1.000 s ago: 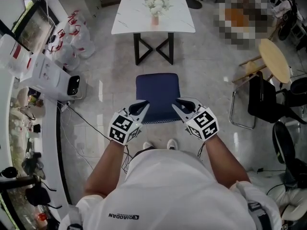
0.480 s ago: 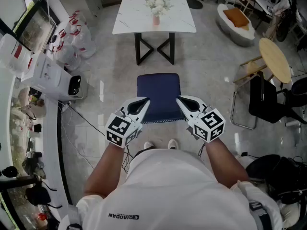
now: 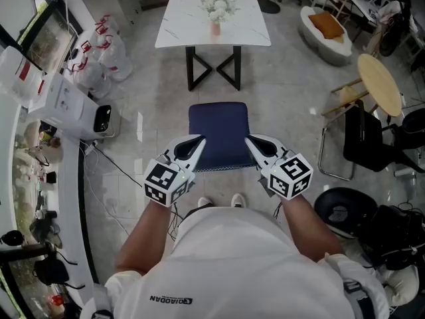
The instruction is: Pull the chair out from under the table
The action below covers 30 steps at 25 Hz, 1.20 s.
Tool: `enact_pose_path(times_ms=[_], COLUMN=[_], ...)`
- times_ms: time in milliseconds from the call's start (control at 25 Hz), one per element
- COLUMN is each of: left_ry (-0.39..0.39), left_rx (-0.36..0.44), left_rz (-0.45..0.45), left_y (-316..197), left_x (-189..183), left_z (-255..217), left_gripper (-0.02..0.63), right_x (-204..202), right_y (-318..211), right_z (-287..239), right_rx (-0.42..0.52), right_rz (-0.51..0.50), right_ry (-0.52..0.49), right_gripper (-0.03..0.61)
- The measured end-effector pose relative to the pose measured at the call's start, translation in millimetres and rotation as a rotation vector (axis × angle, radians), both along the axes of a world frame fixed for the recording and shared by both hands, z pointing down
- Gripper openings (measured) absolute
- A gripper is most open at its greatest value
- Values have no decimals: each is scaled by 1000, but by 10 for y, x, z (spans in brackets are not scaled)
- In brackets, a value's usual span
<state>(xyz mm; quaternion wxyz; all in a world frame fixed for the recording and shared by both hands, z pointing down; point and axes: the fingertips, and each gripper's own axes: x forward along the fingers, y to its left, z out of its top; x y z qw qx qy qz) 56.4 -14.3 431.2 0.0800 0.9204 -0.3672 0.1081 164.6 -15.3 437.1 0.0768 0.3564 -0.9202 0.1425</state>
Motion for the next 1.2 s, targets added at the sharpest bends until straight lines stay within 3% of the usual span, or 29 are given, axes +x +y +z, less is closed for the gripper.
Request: enact_pose_path(times_ms=[1200], left_ry=[1], left_rx=[1], left_rz=[-9], left_y=[25], left_x=[20], left_z=[22], left_gripper=[9], right_x=[-14], right_y=[-6], right_z=[37], right_rx=[-7], right_rz=[-6], right_ry=[14], right_gripper=[5])
